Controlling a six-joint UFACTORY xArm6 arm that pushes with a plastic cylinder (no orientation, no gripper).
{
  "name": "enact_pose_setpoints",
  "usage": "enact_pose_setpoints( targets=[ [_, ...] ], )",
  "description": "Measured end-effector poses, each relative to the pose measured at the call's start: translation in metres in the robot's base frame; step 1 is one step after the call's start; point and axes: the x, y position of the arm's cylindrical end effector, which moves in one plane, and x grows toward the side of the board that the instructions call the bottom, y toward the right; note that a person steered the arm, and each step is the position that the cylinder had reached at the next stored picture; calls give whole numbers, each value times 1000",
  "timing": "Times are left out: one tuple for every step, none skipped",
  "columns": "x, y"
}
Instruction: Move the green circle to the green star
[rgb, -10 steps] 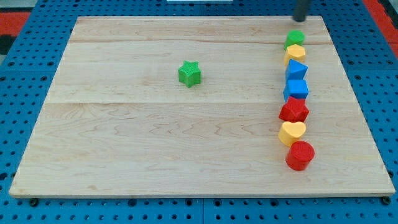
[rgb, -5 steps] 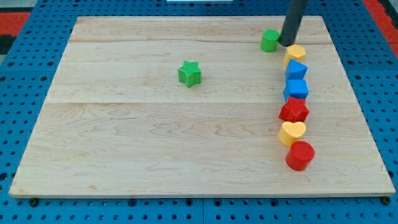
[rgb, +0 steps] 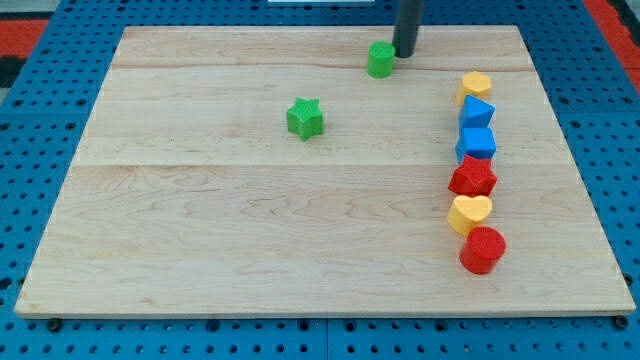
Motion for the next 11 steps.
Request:
enact_pose_setpoints(
  targets=[
    [-1, -21],
    [-1, -28],
    [-1, -28],
    [-1, -28],
    [-1, -29],
    [-1, -29],
    [3, -48],
    [31, -65],
    [56, -65],
    [68, -65],
    [83, -65]
  ],
)
